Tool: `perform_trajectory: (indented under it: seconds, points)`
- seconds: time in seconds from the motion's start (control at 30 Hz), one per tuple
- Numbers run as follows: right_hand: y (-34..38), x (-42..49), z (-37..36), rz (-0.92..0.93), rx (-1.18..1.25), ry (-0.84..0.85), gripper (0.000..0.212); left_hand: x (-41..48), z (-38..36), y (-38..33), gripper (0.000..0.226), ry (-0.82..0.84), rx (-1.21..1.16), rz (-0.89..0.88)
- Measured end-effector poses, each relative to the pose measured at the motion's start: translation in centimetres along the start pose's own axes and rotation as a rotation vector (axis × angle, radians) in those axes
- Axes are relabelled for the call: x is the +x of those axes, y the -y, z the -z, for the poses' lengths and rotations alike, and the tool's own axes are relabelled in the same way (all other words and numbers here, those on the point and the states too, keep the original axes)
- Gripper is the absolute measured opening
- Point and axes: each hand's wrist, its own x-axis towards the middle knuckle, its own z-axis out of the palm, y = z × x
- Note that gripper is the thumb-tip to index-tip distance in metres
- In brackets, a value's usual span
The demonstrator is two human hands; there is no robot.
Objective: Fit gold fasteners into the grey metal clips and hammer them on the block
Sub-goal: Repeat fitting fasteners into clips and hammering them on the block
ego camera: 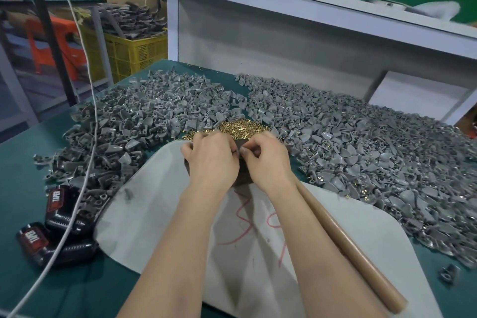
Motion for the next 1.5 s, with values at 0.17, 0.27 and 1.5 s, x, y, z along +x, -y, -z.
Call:
perform_trajectory:
  seconds: [0.17,0.27,1.5]
  points:
    - [-0.3,-0.2,-0.1,-0.018,0.032,-0.016,0.014,0.0,0.1,-0.1,0.015,-0.005,0.0,0.012]
    - [-0.4,-0.2,-0.1,-0.025,0.053,-0.013,0.011,0.0,0.1,-0.1,0.015,-0.004,0.008,0.012]
    - [1.0,-0.5,-0.1,0.072,-0.151,-0.042,0.011,0.0,0.1,-0.1,0.013,0.027,0.026,-0.021]
